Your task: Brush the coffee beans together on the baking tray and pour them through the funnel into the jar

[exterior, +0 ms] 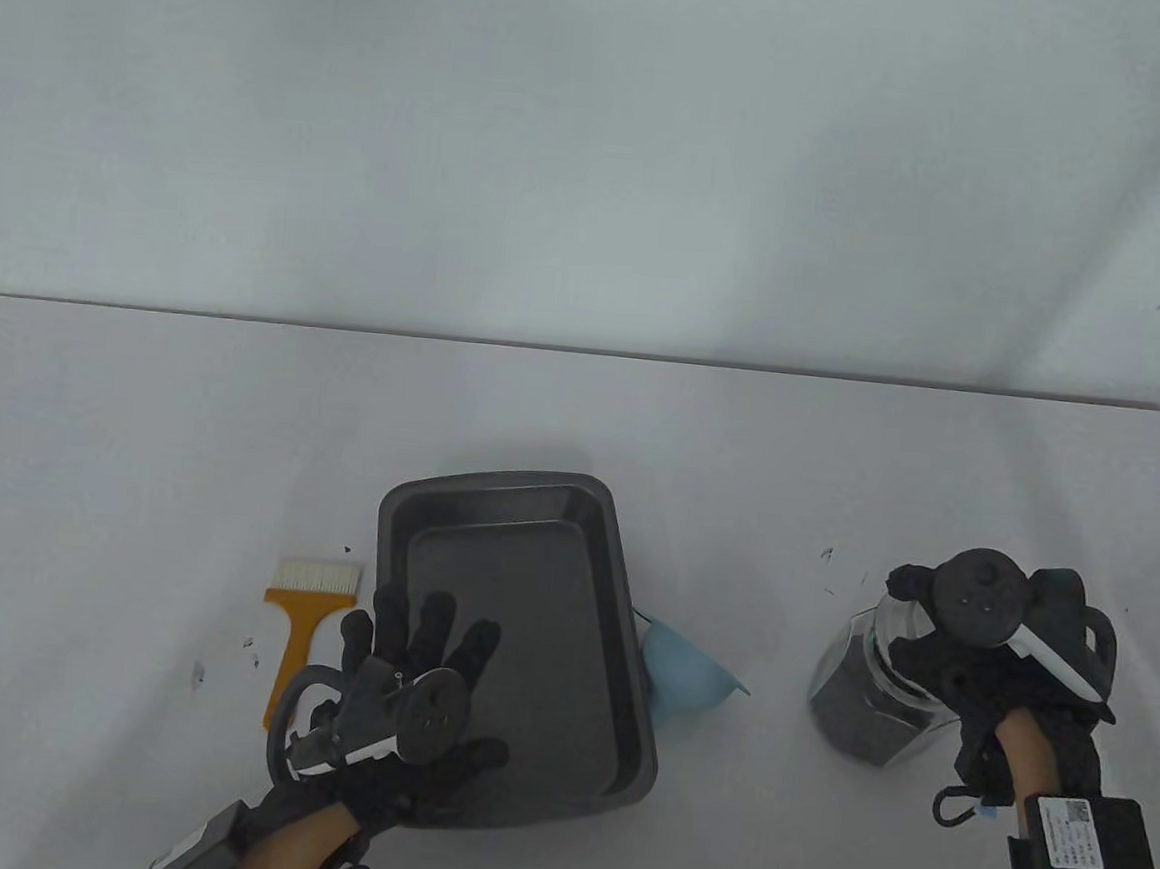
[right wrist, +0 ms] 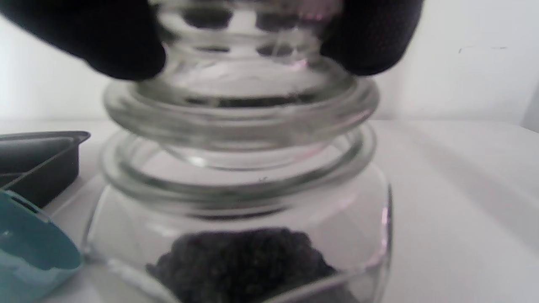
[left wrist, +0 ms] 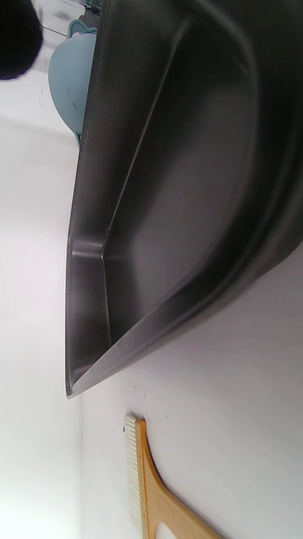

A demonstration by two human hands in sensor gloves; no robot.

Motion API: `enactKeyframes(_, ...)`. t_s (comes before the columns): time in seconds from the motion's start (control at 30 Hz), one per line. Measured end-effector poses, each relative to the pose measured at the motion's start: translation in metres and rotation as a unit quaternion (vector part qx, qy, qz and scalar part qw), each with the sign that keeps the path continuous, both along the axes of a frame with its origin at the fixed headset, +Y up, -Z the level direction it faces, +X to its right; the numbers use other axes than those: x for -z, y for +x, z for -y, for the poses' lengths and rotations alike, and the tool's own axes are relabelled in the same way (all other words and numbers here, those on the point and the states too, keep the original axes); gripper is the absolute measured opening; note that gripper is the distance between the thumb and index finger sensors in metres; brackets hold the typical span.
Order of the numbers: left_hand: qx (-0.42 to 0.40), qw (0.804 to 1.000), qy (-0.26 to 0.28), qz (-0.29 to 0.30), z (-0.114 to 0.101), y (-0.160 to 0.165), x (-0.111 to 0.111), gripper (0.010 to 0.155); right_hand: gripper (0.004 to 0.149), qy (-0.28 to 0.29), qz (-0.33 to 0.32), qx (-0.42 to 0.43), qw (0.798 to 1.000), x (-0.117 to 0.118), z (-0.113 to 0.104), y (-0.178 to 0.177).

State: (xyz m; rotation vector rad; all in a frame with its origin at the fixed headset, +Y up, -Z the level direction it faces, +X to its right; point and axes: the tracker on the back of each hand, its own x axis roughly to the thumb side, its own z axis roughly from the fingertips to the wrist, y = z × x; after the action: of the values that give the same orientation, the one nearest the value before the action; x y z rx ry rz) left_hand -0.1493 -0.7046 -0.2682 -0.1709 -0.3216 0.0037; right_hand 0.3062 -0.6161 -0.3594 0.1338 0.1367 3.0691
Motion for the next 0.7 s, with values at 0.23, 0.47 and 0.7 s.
enactKeyframes(0.23,0.001,1.0,-0.002,0.001,-0.0002,-0.0001,0.0001,0.098,0.063,-0.025,0.002,-0.017,1.0,-0.0005,0.0082,-0.0002)
enactKeyframes(0.47,0.005,1.0,-0.005,0.002,-0.0001,0.0005,0.0001,0.097,0.063,-0.027,0.008,-0.004,1.0,-0.0017,0.0087,0.0002)
enactKeyframes(0.7,0.003,1.0,-0.004,0.003,-0.0001,0.0008,0.0002,0.097,0.063,-0.037,0.014,-0.008,0.999,-0.0088,0.005,-0.0051)
